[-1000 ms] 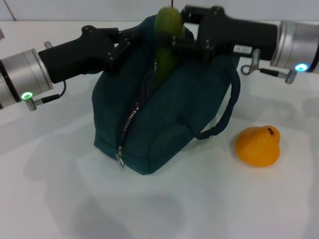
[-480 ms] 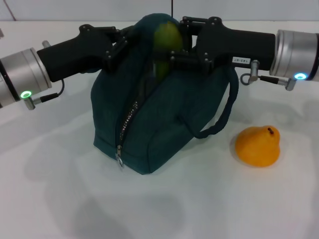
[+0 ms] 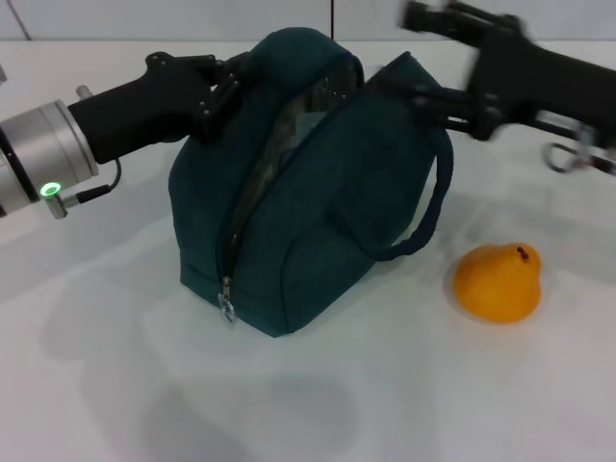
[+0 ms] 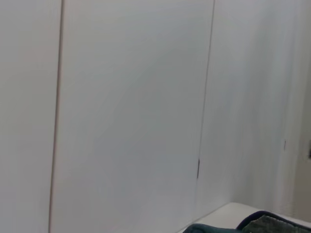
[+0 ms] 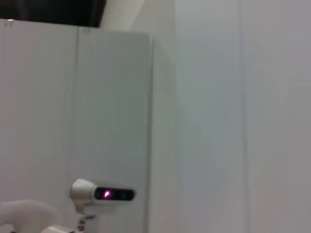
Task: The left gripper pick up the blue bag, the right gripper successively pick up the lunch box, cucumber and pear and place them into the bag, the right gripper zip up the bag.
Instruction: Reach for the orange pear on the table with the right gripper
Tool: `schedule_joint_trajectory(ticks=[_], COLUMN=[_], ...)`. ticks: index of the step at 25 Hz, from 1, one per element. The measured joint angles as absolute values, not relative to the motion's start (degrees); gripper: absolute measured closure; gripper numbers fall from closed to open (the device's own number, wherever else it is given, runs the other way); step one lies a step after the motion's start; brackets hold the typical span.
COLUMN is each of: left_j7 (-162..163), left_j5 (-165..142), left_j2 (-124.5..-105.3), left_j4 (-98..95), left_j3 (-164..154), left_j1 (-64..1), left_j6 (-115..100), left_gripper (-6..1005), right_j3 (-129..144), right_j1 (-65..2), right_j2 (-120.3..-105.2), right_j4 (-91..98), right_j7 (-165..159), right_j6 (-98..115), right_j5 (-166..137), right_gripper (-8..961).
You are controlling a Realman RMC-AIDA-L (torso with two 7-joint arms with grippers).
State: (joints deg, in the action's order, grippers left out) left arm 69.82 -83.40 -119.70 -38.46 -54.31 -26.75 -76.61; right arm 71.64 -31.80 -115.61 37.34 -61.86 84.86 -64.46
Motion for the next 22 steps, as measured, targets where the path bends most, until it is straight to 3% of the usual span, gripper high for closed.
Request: schedule_joint_trajectory(ticks=[8, 17, 22], left_j7=[66.0, 62.7, 62.5], left_j5=[-81.7, -80.7, -80.7], left_j2=[-119.68, -119.72, -119.78], left_j4=[-35.9, -32.2, -31.6], left_j3=[-54.2, -54.4, -54.5], left_j1=[-27.0, -27.9, -28.3], left_j6=[-76.2, -76.0, -75.8], left_gripper=[954, 954, 954], right_j3=[66.7, 66.6, 65.4], right_j1=[-21.9, -17.9, -17.7], right_j2=[-115.33, -114.73, -115.26], right_j4=[33.3, 20.1, 14.2], right_j7=[-52.2, -37.4, -32.0], right_j6=[90.3, 97.0, 96.5], right_j5=[-64.6, -64.7, -64.4], right_gripper=[186, 193, 340])
